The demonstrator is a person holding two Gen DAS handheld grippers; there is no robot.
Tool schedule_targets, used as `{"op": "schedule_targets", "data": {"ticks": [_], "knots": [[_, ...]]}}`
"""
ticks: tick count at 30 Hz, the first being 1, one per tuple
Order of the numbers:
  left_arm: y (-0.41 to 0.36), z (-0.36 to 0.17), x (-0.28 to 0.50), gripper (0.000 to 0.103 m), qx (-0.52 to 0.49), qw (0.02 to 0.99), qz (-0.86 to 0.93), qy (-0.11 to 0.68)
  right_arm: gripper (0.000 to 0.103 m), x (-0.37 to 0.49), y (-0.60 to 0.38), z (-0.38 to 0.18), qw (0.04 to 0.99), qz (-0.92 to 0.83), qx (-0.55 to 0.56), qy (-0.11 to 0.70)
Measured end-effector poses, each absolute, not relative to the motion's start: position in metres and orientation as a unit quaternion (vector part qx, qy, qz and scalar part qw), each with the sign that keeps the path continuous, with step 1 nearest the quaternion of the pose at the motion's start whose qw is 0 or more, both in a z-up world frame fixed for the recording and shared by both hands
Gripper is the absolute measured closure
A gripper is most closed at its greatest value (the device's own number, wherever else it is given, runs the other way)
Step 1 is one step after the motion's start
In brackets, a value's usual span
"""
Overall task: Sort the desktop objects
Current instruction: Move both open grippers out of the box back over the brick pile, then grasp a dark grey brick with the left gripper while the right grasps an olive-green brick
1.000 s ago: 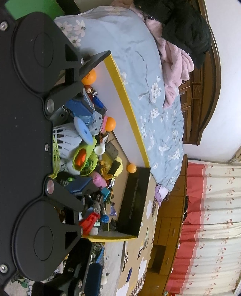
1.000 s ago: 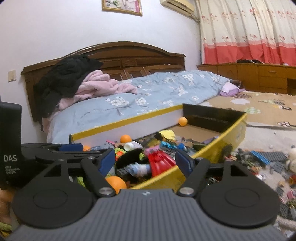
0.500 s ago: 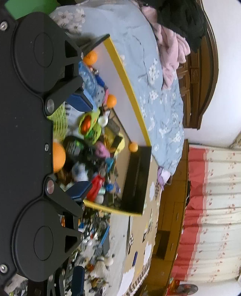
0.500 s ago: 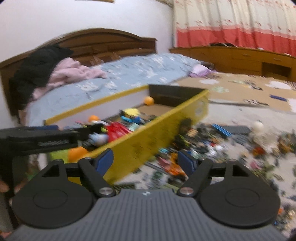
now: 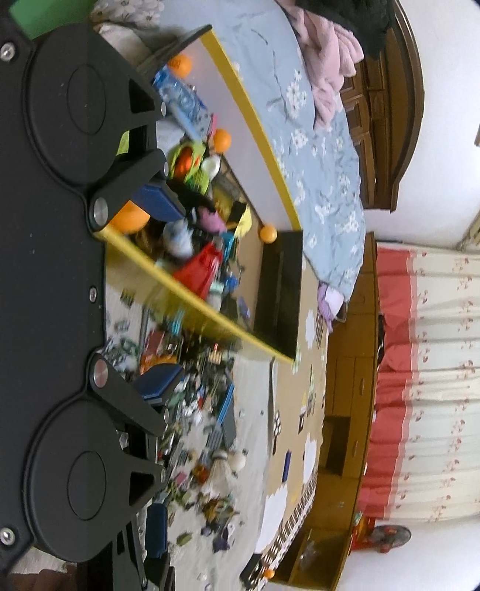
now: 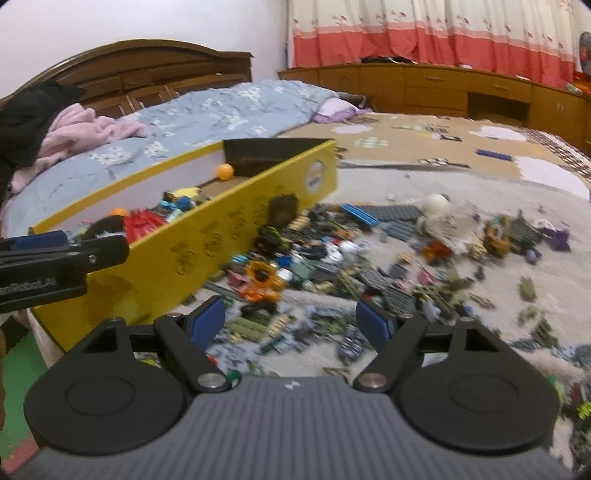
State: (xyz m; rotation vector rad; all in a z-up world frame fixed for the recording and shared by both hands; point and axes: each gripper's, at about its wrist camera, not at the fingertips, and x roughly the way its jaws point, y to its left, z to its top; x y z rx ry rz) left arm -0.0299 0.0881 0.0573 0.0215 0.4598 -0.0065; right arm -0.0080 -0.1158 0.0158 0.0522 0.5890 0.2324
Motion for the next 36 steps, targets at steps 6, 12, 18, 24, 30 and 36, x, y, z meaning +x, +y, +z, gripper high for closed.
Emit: {"op": "schedule_targets", "data": {"ticks": [6, 12, 18, 24, 30, 36], "knots": [[0.064, 0.047, -0.035, 0.019, 0.016, 0.969, -0.030, 0.244, 0.015, -0.014, -0.139, 0.005, 0.948, 0.079, 0.024, 0.308], [0.044, 0.030, -0.037, 0.018, 0.019, 0.963, -0.049, 0.265, 0.015, -0.024, -0.169, -0.003, 0.950, 0.053, 0.032, 0.306], [0.025, 0.010, -0.033, 0.016, 0.023, 0.956, -0.078, 0.281, 0.014, -0.040, -0.200, -0.012, 0.956, 0.047, 0.042, 0.287], [0.005, -0.005, -0.023, 0.016, 0.031, 0.952, -0.099, 0.288, 0.014, -0.045, -0.217, -0.022, 0.956, 0.038, 0.051, 0.287], [-0.012, -0.015, -0.013, 0.017, 0.039, 0.950, -0.114, 0.288, 0.013, -0.048, -0.223, -0.025, 0.960, 0.040, 0.047, 0.274], [-0.025, -0.018, -0.007, 0.028, 0.045, 0.949, -0.127, 0.286, 0.013, -0.051, -0.226, -0.026, 0.964, 0.045, 0.048, 0.258]]}}
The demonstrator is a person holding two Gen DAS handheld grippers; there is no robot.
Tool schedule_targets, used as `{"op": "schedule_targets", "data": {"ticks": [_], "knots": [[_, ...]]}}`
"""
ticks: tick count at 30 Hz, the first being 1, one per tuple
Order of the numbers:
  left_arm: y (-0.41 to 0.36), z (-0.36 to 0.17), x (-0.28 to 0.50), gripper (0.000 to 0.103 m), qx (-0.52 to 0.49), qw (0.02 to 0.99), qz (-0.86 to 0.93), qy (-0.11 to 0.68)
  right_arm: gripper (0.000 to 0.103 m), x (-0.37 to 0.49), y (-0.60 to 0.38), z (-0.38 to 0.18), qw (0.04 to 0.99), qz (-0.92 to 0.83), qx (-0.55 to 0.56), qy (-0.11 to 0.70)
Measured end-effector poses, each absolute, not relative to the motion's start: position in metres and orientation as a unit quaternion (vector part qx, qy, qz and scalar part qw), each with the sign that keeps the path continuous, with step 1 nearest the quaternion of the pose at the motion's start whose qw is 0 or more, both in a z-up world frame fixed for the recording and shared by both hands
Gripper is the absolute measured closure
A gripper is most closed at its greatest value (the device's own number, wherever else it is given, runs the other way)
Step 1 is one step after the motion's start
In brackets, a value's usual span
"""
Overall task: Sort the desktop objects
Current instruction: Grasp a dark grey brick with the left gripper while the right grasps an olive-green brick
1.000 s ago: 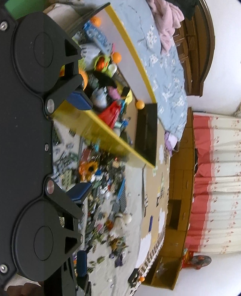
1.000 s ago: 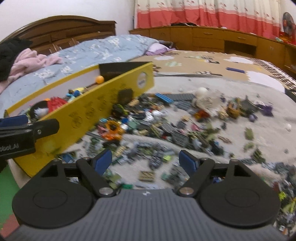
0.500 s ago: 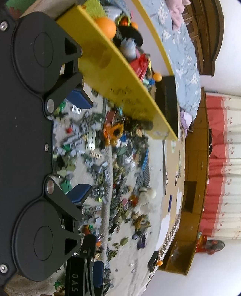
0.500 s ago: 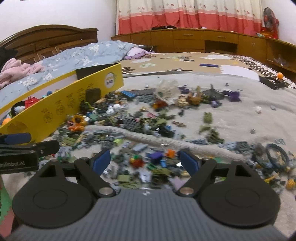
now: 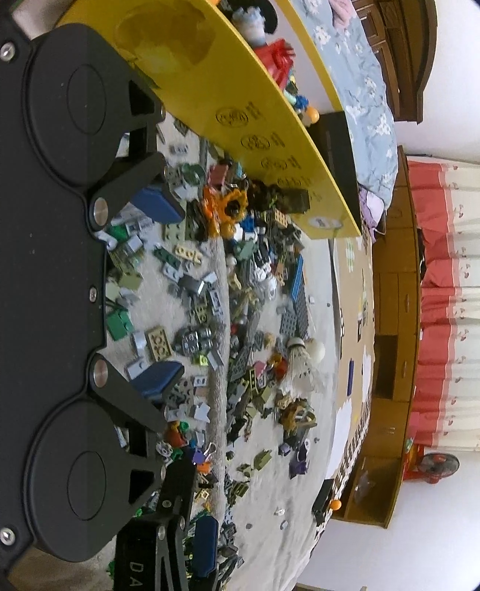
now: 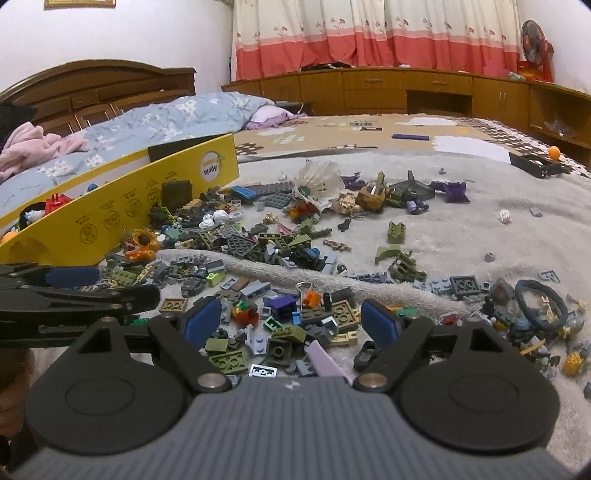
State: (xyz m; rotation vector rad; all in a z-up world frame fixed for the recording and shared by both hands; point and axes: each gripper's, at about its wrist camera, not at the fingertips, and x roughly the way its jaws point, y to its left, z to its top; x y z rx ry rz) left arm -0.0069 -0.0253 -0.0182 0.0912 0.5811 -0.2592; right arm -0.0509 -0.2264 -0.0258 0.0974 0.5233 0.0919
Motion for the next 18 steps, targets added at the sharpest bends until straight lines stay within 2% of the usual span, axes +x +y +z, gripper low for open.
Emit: {"op": "schedule_targets", "data": {"ticks": [4, 5, 14, 18], "knots": [[-0.035, -0.020, -0.002, 0.056, 0.044, 0.947, -0.147, 0.283, 0.013, -0.050, -0.232, -0.024, 0.965, 0.037, 0.053, 0.255], [-0.039, -0.021, 0.001, 0.060, 0.044, 0.945, -0.155, 0.284, 0.013, -0.049, -0.234, -0.024, 0.965, 0.036, 0.052, 0.253], [-0.059, -0.040, 0.022, 0.081, 0.044, 0.939, -0.167, 0.297, 0.013, -0.029, -0.248, -0.017, 0.970, 0.022, 0.022, 0.243], [-0.057, -0.042, 0.025, 0.081, 0.036, 0.940, -0.169, 0.294, 0.014, -0.015, -0.256, -0.018, 0.970, 0.027, 0.014, 0.241]]}}
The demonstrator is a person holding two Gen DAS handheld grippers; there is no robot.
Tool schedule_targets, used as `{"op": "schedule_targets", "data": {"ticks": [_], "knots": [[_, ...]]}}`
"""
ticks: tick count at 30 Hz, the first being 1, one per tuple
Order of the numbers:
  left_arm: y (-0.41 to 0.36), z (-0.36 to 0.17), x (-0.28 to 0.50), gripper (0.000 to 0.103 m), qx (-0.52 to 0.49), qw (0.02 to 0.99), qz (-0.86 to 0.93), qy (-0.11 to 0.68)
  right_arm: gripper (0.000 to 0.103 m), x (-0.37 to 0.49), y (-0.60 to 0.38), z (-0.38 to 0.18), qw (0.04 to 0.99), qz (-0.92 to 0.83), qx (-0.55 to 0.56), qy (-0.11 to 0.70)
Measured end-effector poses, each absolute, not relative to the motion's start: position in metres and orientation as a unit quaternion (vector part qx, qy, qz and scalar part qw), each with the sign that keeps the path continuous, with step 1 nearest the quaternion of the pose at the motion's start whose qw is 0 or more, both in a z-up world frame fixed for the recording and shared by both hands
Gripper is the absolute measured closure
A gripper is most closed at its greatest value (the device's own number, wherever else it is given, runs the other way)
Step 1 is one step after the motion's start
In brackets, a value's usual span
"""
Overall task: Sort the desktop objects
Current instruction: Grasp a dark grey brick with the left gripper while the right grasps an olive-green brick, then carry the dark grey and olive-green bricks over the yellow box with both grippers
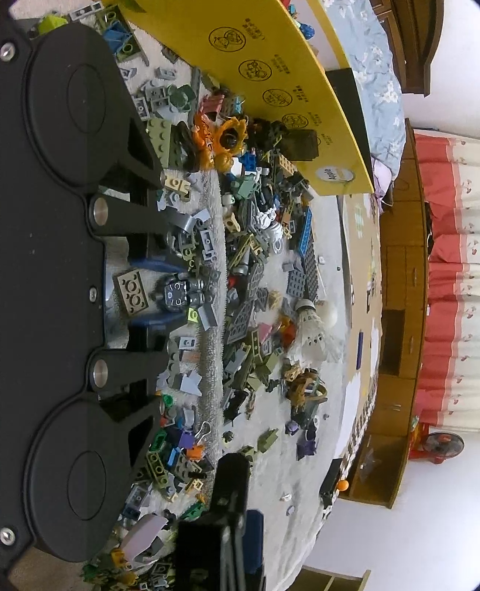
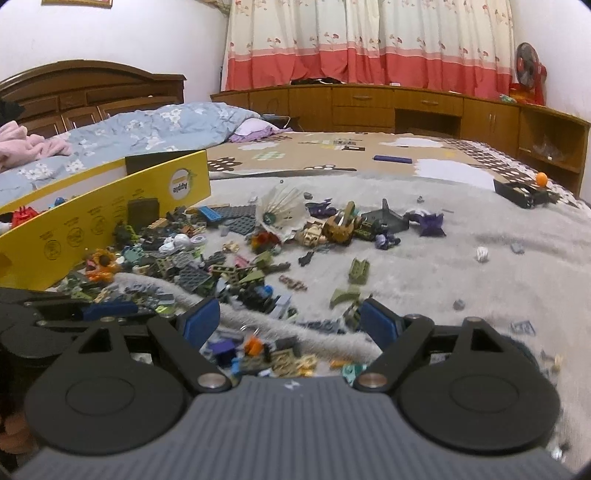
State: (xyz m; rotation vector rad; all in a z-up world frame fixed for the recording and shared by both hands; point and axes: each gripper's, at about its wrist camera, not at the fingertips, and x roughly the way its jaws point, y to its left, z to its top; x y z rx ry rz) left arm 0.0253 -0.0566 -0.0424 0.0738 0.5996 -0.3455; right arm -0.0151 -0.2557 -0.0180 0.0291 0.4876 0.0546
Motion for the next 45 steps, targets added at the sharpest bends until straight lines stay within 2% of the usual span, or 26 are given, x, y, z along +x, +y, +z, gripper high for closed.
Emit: {"op": "schedule_targets", "data": {"ticks": [5, 16, 20, 21, 45], "knots": [[-0.057, -0.046, 0.025, 0.081, 0.038, 0.942, -0.169, 0.288, 0.017, 0.011, -0.265, -0.020, 0.968, 0.033, 0.003, 0.249], [-0.058, -0.047, 0.029, 0.081, 0.030, 0.941, -0.170, 0.290, 0.044, 0.083, -0.296, -0.043, 0.948, -0.006, 0.023, 0.317], [-0.056, -0.046, 0.028, 0.082, 0.024, 0.944, -0.165, 0.285, 0.081, 0.086, -0.295, -0.043, 0.949, 0.001, 0.012, 0.316], [-0.055, -0.045, 0.027, 0.082, 0.022, 0.944, -0.164, 0.285, 0.086, 0.085, -0.295, -0.044, 0.949, 0.004, 0.013, 0.315], [-0.025, 0.006, -0.014, 0.082, 0.007, 0.962, -0.140, 0.232, 0.086, 0.022, -0.256, 0.004, 0.959, 0.075, 0.006, 0.272]]}}
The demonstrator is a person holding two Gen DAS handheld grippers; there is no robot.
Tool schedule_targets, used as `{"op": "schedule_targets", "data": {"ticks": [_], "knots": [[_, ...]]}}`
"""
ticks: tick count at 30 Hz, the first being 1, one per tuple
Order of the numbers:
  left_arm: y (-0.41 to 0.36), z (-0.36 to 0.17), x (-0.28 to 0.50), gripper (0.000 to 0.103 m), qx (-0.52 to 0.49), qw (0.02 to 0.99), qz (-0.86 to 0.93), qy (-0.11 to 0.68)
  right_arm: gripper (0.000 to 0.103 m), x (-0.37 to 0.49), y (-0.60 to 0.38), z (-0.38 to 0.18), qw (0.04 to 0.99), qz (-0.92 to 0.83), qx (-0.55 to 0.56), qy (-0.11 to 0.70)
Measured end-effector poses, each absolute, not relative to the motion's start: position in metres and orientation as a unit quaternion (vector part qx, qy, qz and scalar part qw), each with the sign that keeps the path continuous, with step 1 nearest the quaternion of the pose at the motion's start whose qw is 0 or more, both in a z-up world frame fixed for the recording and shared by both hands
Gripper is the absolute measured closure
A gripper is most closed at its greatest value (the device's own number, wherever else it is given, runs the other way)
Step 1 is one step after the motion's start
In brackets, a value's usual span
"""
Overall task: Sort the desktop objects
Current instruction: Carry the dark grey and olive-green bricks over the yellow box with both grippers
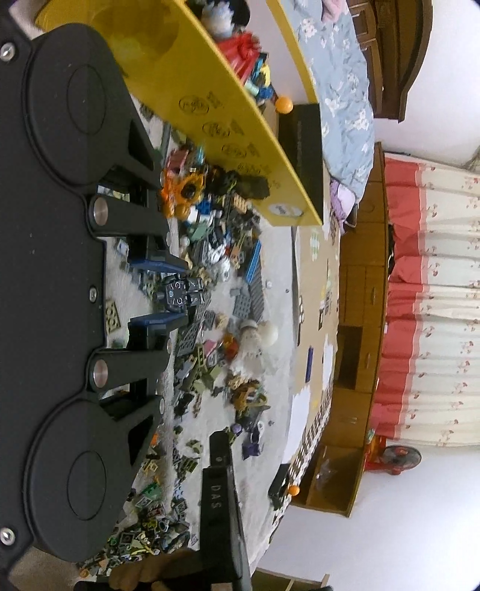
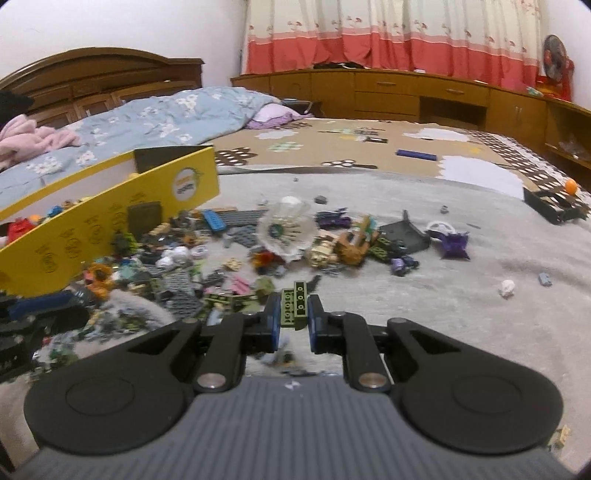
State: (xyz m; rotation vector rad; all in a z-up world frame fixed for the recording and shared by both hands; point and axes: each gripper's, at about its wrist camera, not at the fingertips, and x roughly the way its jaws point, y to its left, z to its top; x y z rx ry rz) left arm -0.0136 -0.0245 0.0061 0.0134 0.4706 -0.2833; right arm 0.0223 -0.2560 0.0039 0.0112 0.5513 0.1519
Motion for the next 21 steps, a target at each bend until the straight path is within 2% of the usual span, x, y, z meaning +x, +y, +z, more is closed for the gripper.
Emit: {"op": "schedule_targets", "data": {"ticks": [21], "knots": [[0.092, 0.067, -0.010, 0.082, 0.006, 0.982, -0.009, 0.189, 0.086, 0.037, -0.140, 0.043, 0.947, 0.208, -0.015, 0.243]]}}
